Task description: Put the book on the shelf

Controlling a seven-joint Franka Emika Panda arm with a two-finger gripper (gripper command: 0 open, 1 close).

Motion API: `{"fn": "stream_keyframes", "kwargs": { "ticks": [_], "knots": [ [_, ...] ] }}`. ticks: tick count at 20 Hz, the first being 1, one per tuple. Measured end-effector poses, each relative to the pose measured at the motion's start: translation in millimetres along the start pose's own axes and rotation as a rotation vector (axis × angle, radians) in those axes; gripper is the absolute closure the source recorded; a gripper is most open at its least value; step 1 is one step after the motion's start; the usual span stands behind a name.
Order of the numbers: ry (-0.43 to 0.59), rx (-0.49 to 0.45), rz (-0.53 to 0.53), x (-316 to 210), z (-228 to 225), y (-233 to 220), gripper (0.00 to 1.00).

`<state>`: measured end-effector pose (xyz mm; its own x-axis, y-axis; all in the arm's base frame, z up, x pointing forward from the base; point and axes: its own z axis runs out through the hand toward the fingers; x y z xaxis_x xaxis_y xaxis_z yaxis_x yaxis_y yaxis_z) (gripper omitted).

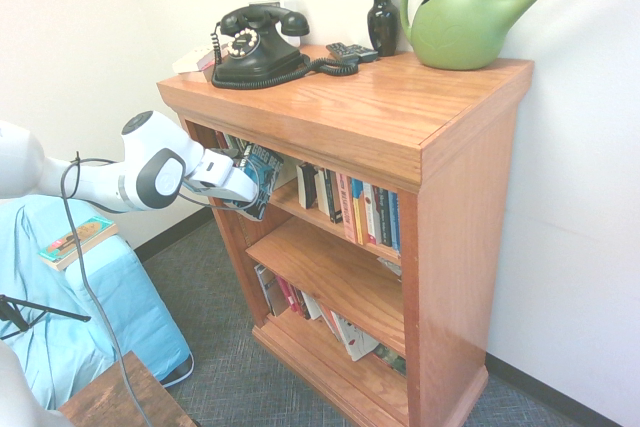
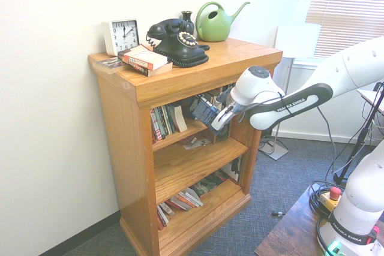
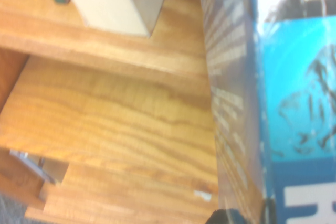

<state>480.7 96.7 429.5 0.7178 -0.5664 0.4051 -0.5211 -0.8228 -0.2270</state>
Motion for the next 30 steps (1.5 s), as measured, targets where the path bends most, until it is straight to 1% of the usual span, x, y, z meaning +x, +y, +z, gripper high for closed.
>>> {"fn": "stream_keyframes", "kwargs": {
  "ticks": [4,8,16,30],
  "knots": [
    [-0.013,-0.013,0.000,6.3,-0.1,-7.6,1.00],
    [-0.018,-0.023,-0.002,12.7,9.4,-6.9,1.00],
    [0.008,-0.032,-0.033,22.6,31.8,-15.4,1.00],
    [0.033,-0.023,-0.047,22.9,43.1,-44.7,1.00]
  ]
}}
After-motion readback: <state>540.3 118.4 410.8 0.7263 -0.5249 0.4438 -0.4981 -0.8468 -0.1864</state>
